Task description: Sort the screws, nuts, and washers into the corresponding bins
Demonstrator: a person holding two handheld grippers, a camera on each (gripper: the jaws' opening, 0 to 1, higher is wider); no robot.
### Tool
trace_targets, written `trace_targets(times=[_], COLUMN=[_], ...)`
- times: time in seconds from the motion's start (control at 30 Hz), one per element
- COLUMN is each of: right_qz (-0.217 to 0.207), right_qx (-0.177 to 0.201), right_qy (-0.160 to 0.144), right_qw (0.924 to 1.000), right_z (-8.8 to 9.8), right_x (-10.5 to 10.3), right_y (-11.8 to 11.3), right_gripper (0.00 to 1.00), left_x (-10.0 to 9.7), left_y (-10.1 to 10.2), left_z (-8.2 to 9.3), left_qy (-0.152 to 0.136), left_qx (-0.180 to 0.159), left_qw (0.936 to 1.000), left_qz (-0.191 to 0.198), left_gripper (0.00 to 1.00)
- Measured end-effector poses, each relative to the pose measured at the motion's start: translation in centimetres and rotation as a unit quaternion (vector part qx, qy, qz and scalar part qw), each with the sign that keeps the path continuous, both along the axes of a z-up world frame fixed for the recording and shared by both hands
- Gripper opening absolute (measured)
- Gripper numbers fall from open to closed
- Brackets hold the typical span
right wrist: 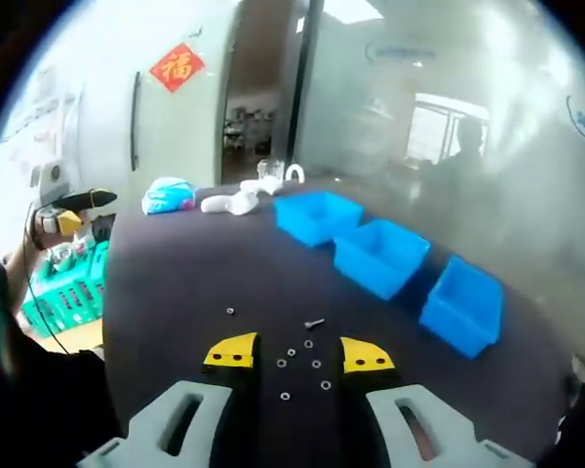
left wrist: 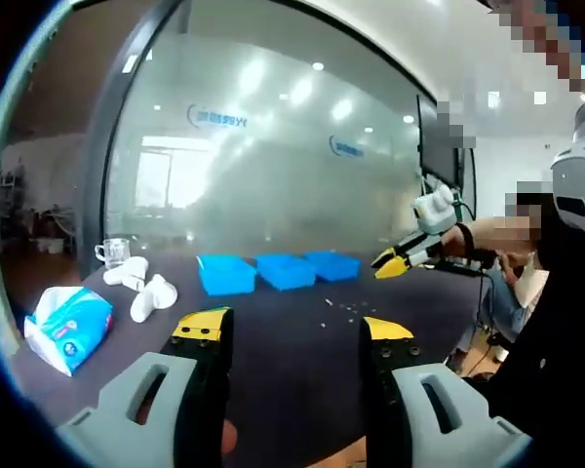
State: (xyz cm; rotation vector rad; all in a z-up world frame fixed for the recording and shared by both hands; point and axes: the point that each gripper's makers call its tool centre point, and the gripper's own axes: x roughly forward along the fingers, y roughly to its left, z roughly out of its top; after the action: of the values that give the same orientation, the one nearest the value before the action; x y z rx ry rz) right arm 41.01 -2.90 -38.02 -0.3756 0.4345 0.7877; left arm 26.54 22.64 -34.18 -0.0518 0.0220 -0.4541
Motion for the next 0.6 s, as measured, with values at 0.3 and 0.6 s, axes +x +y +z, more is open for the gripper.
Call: trace_targets(times=[0.3, 0.6], right_qz=[0.024, 0.037], right_qx=[-0.033, -0.071], right_qy=[0.01, 0.028], right_qw=[0.9991, 0.9964], right_z=[-0.1, -1.0], right_x=[1.9, 3.2], right_y=[1.5, 1.7], right_gripper=[0.27, 0.26], left_x=[-0.3, -0.4], left_y=[0.2, 0.5], left_z=[0.0, -0.2], left_qy=[-0.002, 0.0], left_qx=[-0.003, -0.005], left_qw=[1.0, 1.0], left_qz=[0.001, 0.006], left_gripper=[0.5, 0.5])
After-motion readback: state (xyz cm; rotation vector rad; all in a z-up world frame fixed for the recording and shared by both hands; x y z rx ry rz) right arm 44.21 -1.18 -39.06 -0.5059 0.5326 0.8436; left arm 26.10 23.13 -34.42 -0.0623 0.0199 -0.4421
